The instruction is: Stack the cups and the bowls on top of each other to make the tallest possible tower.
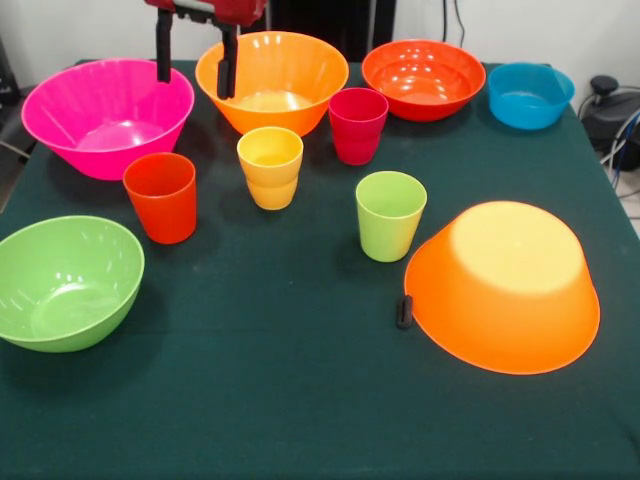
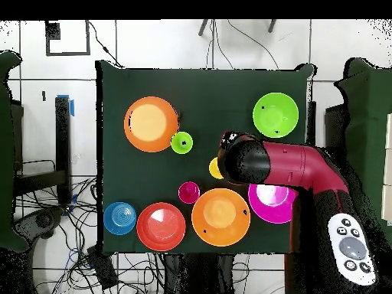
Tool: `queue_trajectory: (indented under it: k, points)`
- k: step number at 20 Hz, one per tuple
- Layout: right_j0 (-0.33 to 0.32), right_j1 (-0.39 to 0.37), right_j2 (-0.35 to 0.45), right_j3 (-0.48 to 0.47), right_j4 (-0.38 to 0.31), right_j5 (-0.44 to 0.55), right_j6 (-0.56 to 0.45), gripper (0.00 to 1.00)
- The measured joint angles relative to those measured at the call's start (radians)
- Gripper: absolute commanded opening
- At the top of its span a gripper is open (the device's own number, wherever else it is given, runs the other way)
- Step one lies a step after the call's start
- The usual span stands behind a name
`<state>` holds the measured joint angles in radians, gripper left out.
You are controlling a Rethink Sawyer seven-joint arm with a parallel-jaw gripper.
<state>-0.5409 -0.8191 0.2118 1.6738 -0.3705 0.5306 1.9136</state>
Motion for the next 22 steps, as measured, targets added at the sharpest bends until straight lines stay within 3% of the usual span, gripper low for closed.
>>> queue_trajectory:
  k: [22]
  points:
    - [-0.007,0.055,0.002,0.000,-0.021,-0.029,0.000,1.00]
